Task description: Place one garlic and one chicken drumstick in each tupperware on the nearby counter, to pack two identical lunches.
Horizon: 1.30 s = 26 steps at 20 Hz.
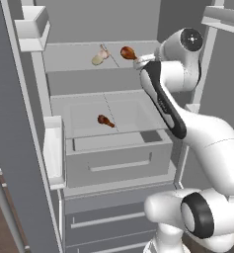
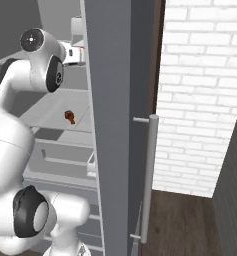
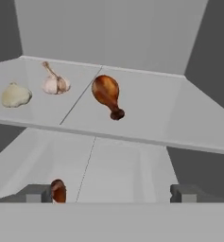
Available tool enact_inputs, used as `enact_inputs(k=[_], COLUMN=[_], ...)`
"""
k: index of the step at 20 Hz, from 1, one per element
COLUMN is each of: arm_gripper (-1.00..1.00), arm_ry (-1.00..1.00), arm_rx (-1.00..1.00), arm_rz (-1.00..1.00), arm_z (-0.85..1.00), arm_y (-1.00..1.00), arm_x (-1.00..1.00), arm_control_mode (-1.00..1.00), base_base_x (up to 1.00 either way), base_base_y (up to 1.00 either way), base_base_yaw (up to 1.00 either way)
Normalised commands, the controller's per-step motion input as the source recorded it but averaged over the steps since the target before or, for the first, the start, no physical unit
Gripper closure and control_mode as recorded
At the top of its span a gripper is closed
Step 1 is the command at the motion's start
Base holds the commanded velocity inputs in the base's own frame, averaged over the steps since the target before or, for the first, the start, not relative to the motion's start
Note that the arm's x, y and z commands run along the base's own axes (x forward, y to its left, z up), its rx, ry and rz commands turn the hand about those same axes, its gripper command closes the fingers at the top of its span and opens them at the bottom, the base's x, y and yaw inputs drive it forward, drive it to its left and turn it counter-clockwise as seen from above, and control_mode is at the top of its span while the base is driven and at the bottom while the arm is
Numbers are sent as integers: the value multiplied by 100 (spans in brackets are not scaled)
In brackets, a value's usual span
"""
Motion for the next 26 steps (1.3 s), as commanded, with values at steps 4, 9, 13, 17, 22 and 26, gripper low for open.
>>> enact_inputs(k=[4,9,13,17,22,26], arm_gripper=[-100,-100,-100,-100,-100,-100], arm_ry=[5,7,8,1,0,2], arm_rx=[6,16,4,0,-2,-5], arm_rz=[-7,-2,0,0,7,10], arm_z=[-1,-2,-10,-8,-16,-21], arm_y=[0,0,0,0,0,5], arm_x=[62,79,73,55,52,51], arm_control_mode=[-100,-100,-100,-100,-100,-100], base_base_x=[0,0,0,0,0,0], base_base_y=[0,0,0,0,0,0], base_base_yaw=[0,0,0,0,0,0])
